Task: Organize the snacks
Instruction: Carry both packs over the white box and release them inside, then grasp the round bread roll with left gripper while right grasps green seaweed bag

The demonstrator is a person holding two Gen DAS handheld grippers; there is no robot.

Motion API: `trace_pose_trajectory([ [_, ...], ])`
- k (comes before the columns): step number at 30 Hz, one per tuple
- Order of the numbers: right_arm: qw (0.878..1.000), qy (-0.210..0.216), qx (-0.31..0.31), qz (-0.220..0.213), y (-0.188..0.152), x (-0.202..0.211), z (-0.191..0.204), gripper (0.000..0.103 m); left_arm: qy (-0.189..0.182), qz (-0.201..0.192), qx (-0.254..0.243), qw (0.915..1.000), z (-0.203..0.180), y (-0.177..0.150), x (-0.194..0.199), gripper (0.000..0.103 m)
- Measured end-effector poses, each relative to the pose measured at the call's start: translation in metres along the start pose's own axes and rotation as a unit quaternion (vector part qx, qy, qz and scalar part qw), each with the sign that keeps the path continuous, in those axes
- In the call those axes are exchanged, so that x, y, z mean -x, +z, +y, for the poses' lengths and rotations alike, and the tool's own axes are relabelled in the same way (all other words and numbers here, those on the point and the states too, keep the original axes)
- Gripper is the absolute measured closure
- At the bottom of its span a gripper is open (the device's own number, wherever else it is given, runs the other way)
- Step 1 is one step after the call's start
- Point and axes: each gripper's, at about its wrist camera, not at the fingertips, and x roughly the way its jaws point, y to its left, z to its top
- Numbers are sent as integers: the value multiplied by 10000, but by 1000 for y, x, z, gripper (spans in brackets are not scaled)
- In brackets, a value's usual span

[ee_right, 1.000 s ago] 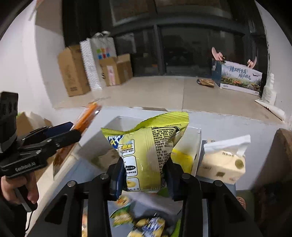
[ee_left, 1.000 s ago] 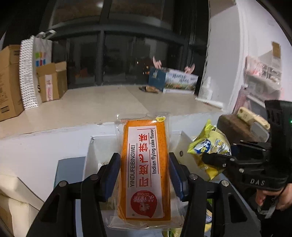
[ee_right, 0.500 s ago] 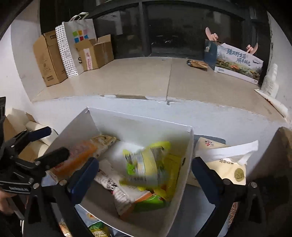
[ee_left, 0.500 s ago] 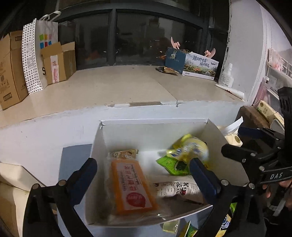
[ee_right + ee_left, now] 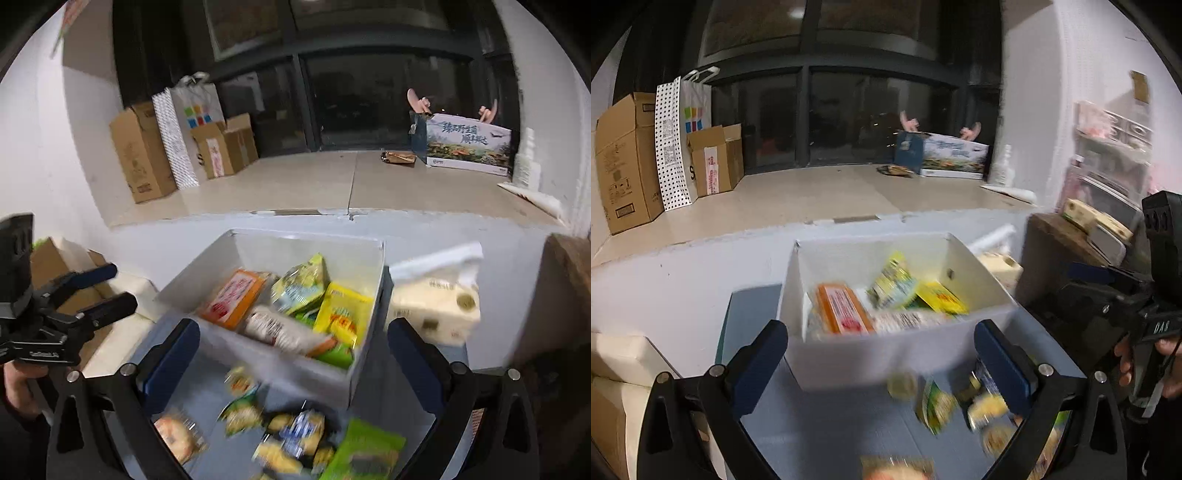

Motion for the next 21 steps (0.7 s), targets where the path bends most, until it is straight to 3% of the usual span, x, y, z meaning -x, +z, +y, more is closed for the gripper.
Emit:
trace_pose_trajectory([
  [3, 9999, 63, -57, -87, -29, 28, 2, 0, 13, -76, -192, 9998, -17, -30, 27, 0],
  [12, 9985, -177, -510, 22, -123, 85, -6, 0, -296, 256, 349, 9986, -38, -112, 67, 0],
  [21, 9914, -521, -964, 715, -147, 44, -31, 0, -235, 544, 369, 9976, -42, -136, 55, 0],
])
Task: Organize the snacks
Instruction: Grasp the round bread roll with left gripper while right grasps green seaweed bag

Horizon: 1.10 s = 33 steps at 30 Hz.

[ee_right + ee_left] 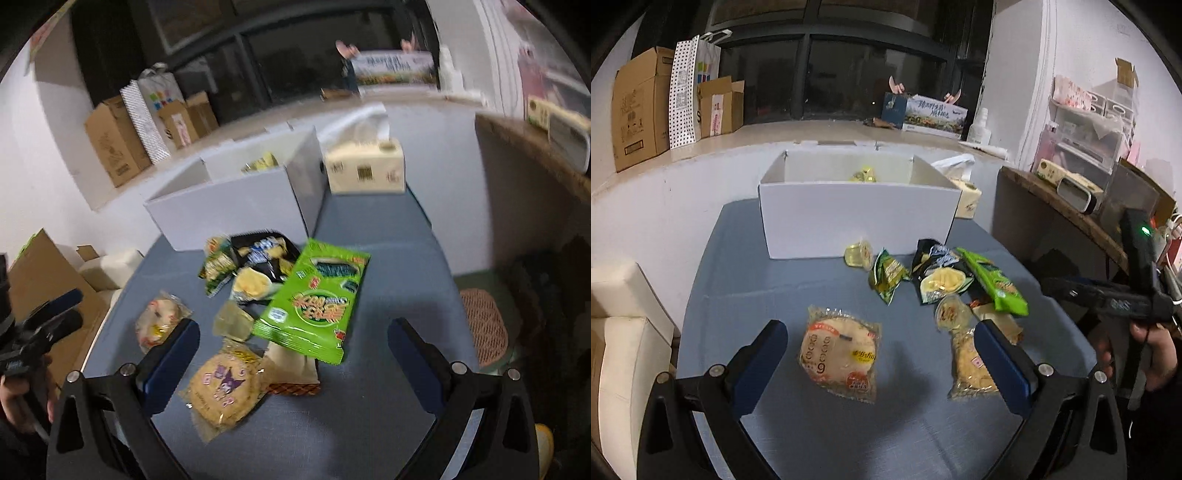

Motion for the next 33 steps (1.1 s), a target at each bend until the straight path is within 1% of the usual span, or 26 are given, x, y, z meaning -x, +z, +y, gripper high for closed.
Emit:
trace_pose_trajectory([
  [3, 9994, -79, -39, 349, 11, -31, 2, 0, 14, 100, 47, 9999, 4, -4, -6, 0],
  [5, 9979, -289, 36, 571, 18, -51, 6, 0, 23, 158, 73, 9998, 6, -7, -8, 0],
  [7, 9969, -451, 103, 630, 23, -70, 7, 0, 37, 186, 95, 9998, 8, -11, -8, 0],
  [8, 9951, -569, 58, 801, 27, -84, 6, 0, 38, 196, 106, 9997, 9, -13, -8, 0],
  [11, 9914, -615, -200, 1137, 30, -112, -4, 0, 74, 236, 122, 9996, 13, -17, -9, 0],
  [12, 9913, -571, -264, 1154, 30, -116, -6, 13, 88, 254, 134, 9995, 15, -18, -9, 0],
  [13, 9919, -689, -184, 1054, 30, -115, -6, 21, 94, 272, 149, 9995, 17, -19, -9, 0],
  [14, 9921, -713, -94, 1026, 30, -112, -5, 26, 107, 286, 170, 9994, 19, -20, -10, 0],
  [16, 9944, -377, -218, 967, 29, -104, -8, 27, 132, 332, 230, 9991, 25, -22, -13, 0],
  [18, 9960, -350, -152, 812, 28, -89, -9, 27, 119, 366, 278, 9989, 28, -22, -16, 0],
  [20, 9977, -280, -151, 601, 28, -69, -11, 27, 7, 417, 275, 9988, 30, -22, -19, 0],
  [23, 9992, -116, -208, 312, 28, -37, -13, 27, -82, 595, 60, 9982, 29, -21, -31, 0],
  [25, 9998, -44, -184, 108, 25, -13, -10, 27, -70, 794, -126, 9967, 28, -20, -44, 0],
  [29, 9997, 73, -97, -195, 18, 22, -3, 27, -74, 1058, -291, 9939, 30, -18, -72, 0],
  [33, 9994, 65, 52, -328, 12, 43, 10, 27, 187, 1335, -318, 9904, 32, -16, -101, 0],
])
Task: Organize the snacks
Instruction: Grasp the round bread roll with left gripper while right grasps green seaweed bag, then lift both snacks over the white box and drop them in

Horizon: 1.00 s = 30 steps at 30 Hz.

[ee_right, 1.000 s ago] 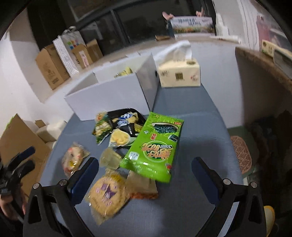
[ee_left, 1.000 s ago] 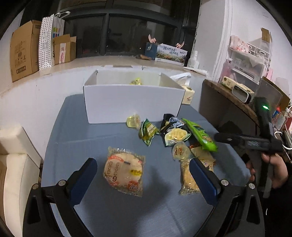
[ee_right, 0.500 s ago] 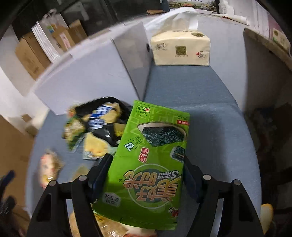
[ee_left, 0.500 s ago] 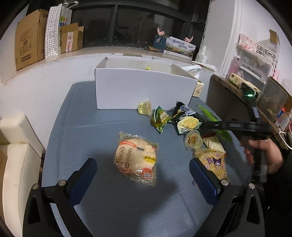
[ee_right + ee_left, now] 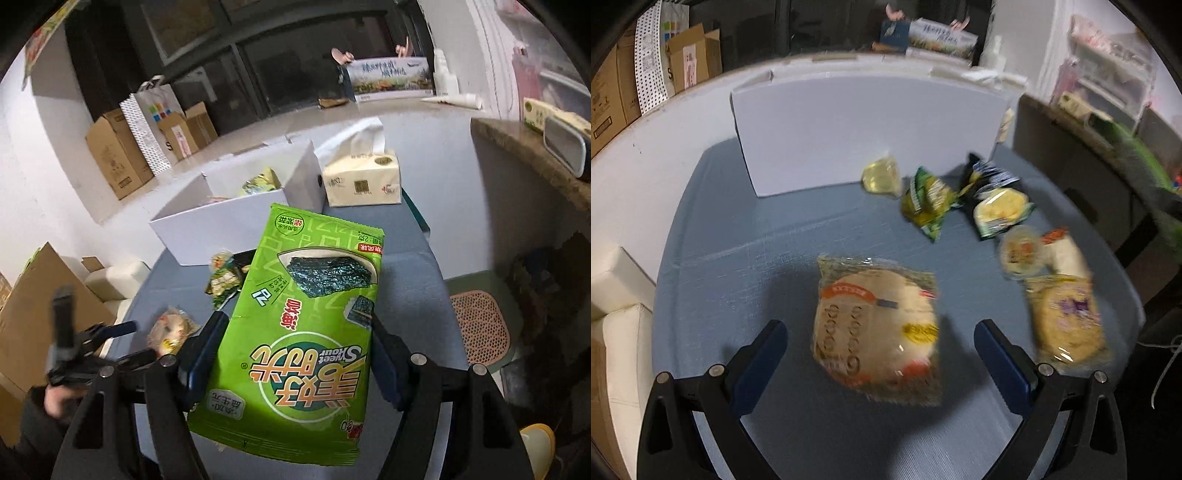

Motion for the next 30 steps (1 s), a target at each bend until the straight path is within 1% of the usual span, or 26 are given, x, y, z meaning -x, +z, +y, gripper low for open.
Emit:
trace_pose_trajectory([
  [2, 9999, 12, 100, -17, -2, 3, 5, 27, 26, 62, 5, 10000, -2, 2, -8, 0],
  [3, 9999, 60, 143, -19, -3, 4, 8, 27, 49, 160, 30, 9999, -4, 3, -14, 0],
  [5, 9997, 37, 230, 11, -4, 1, 14, 27, 188, 280, 31, 9994, -7, 2, -21, 1],
  [6, 9996, 48, 271, 25, -5, -1, 17, 27, 188, 322, 18, 9993, -7, 0, -25, 1],
  [7, 9996, 66, 278, 37, -7, -1, 18, 27, 199, 192, -64, 9996, -9, -2, -23, 6],
  [8, 9995, 97, 296, 71, -8, -3, 19, 27, 254, 97, -81, 9996, -8, -3, -21, 23],
  [9, 9994, 112, 315, 84, -9, -5, 20, 26, 364, 37, -117, 9993, -8, -3, -18, 25],
  [10, 9993, 116, 331, 98, -9, -6, 21, 26, 335, 18, -90, 9994, -6, -3, -15, 25],
  [11, 9992, 113, 351, 126, -10, -8, 23, 26, 174, -111, 30, 9998, -2, -1, -7, 25],
  [12, 9992, 111, 366, 130, -11, -8, 23, 26, 102, -215, 89, 9997, 0, -1, 1, 25],
  [14, 9990, 138, 392, 130, -11, -9, 26, 26, 113, -500, 170, 9985, 2, 2, 20, 25],
  [17, 9989, 178, 424, 86, -8, -12, 29, 26, -32, -1052, 334, 9939, 8, 15, 54, 25],
  [20, 9985, 198, 517, 34, 4, -17, 37, 26, -206, -1571, 496, 9861, 15, 44, 85, 25],
  [21, 9981, 237, 577, -4, 11, -20, 41, 26, -241, -1660, 495, 9846, 18, 53, 90, 25],
  [24, 9965, 283, 774, -146, 40, -31, 57, 26, -178, -1963, 385, 9796, 15, 97, 103, 25],
  [25, 9961, 310, 808, -183, 51, -37, 61, 26, -217, -2039, 341, 9782, 15, 115, 106, 25],
  [26, 9955, 346, 851, -237, 66, -45, 65, 26, -197, -2087, 323, 9773, 15, 124, 106, 25],
  [27, 9952, 366, 869, -264, 78, -51, 67, 26, -164, -2139, 290, 9763, 15, 143, 105, 25],
  [29, 9954, 445, 809, -272, 110, -72, 70, 26, -136, -2142, 281, 9763, 16, 173, 98, 25],
  [30, 9953, 423, 830, -249, 123, -82, 71, 26, -138, -2095, 296, 9773, 19, 193, 91, 25],
])
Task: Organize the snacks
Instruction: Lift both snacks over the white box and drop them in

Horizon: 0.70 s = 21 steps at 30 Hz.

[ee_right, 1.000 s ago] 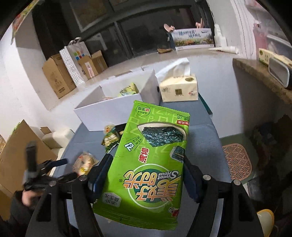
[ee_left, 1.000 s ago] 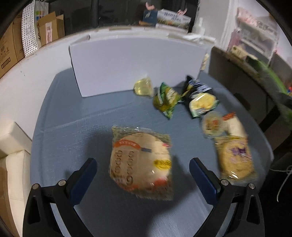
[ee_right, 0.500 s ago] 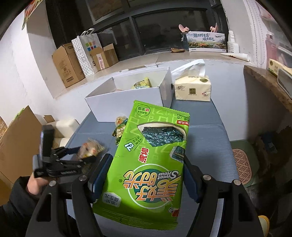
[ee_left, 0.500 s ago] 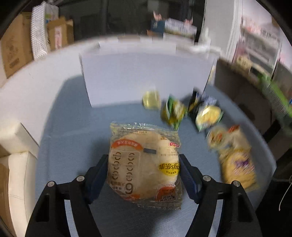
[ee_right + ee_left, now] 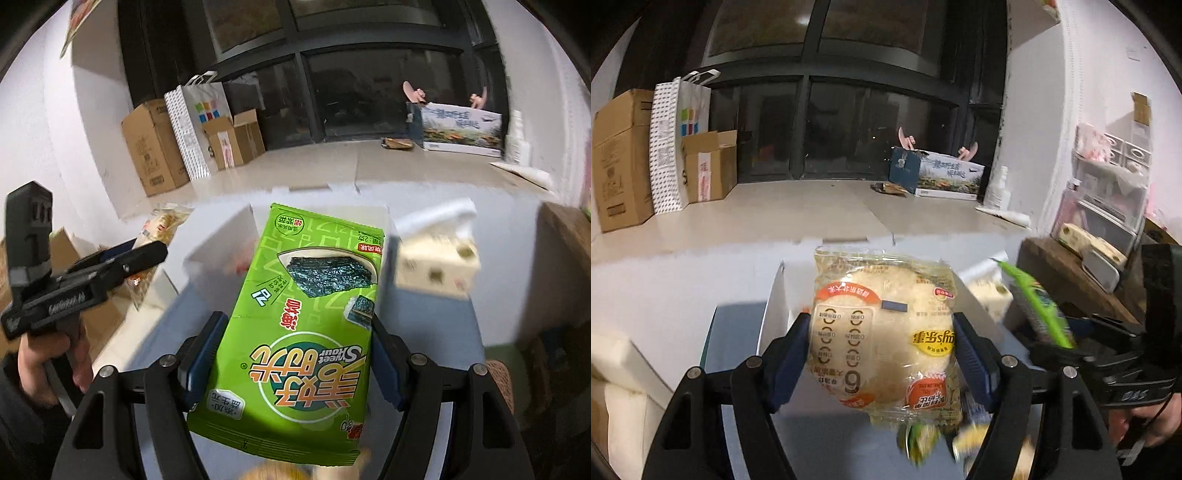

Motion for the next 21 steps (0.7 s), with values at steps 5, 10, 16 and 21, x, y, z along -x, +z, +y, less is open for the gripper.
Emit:
trace_pose_trajectory([
  [5, 9995, -161, -130, 226, 59, -60, -20, 26, 166, 144, -126, 9997, 7, 32, -47, 25],
  [10, 9987, -114, -241, 438, 78, -95, -41, 19, 257, 512, -1, 9984, 21, 35, -85, 12],
  [16, 9966, -269, -556, 537, 72, -105, -61, 0, 428, 558, -51, 9975, 33, 15, -85, 0],
  [21, 9977, -253, -512, 370, 63, -85, -63, 0, 342, 498, 3, 9982, 32, 9, -71, 0],
])
